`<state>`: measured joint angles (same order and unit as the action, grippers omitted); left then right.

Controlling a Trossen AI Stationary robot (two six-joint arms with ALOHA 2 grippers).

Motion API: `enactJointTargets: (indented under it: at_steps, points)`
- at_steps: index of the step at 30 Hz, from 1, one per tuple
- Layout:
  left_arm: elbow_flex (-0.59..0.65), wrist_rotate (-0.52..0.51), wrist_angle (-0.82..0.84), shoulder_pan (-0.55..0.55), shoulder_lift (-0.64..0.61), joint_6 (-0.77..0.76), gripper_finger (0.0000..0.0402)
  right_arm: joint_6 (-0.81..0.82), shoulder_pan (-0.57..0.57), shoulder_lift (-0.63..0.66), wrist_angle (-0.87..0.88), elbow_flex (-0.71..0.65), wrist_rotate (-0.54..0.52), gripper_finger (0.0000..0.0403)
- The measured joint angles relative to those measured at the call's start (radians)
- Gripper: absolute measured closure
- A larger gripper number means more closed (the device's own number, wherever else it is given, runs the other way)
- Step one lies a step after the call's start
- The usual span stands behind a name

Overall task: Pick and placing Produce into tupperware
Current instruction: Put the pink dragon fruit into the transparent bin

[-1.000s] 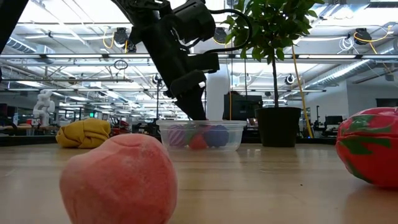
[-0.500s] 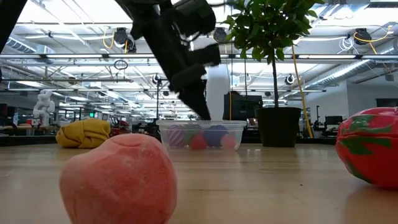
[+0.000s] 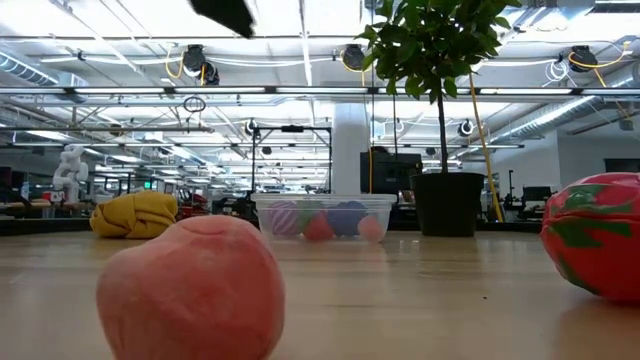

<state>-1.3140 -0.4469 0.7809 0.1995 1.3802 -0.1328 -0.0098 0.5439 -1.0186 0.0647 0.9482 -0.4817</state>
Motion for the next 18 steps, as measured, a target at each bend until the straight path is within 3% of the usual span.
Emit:
enactJointTargets:
  at_steps: [7, 18]
  points:
    - [0.057, -0.097, 0.161, 0.184, -0.162, -0.276, 0.0199, -0.006, 0.107, -0.072, 0.013, 0.0, 0.125, 0.0094]
    - [0.197, -0.162, 0.172, 0.296, -0.203, -0.429, 0.0199, 0.469, 0.181, -0.323, 0.029, 0.0, 0.226, 0.0094]
